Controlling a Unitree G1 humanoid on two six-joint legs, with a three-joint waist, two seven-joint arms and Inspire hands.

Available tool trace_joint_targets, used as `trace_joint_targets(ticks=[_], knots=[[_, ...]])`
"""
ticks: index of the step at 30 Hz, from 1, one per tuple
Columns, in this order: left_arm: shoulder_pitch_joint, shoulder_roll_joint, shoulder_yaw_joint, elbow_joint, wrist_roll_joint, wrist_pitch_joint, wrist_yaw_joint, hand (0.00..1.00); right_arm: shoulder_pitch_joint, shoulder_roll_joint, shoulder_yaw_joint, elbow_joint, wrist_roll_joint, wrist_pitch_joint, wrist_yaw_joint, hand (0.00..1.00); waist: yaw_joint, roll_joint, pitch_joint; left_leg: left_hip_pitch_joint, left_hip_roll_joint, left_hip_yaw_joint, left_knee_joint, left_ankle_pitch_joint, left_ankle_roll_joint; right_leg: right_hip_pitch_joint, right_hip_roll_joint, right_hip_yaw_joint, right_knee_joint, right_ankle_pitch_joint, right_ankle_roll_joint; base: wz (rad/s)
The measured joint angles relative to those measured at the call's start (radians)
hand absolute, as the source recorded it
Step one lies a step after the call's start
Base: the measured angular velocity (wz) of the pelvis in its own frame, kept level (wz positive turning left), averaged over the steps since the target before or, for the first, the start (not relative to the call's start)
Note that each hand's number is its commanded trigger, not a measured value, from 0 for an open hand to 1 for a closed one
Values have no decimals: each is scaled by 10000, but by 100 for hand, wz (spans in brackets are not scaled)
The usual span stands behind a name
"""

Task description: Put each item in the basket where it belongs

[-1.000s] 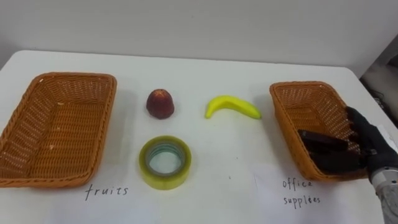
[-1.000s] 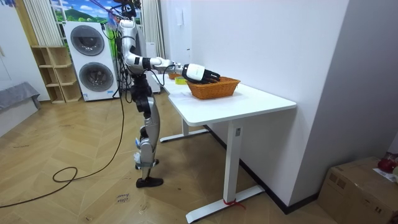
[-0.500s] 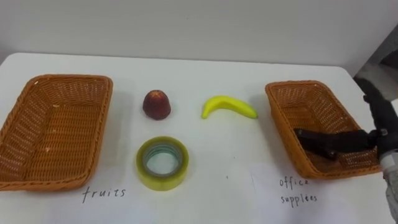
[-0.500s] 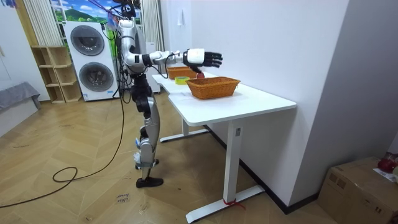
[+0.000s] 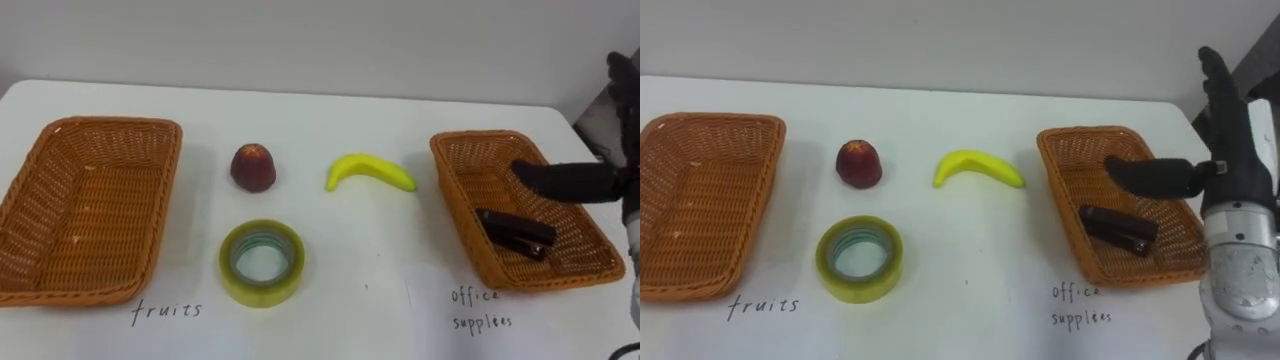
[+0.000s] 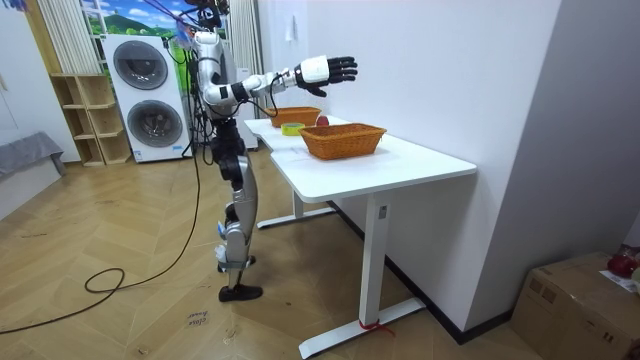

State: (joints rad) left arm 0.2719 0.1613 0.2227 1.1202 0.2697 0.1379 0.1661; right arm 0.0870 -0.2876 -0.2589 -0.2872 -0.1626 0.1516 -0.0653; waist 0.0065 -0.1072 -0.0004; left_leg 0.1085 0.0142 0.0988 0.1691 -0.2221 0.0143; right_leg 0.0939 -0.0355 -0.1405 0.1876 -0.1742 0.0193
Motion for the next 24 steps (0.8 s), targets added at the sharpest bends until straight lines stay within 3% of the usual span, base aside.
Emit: trace_joint_targets(ticks=[10,16,24], knots=[[-1,9,-267,-3,68,6,-20,0,-561,0,326,-424,3,-93,-97,0,57,-21,-12,-76,-3,-47,-26,0,0,-19,4,-20,-6,0,0,0],[-116,11,-323,-8,69,7,-19,0,-643,2,946,-427,194,-94,-77,0,315,-36,-27,-115,-8,-96,33,2,-1,-48,5,-27,-11,1,-1,2],[-265,57,-712,-25,84,37,-173,0,-907,19,1695,-352,509,-102,-79,0,597,159,44,-108,-14,-286,42,2,-2,78,-9,-220,-41,1,-1,7]])
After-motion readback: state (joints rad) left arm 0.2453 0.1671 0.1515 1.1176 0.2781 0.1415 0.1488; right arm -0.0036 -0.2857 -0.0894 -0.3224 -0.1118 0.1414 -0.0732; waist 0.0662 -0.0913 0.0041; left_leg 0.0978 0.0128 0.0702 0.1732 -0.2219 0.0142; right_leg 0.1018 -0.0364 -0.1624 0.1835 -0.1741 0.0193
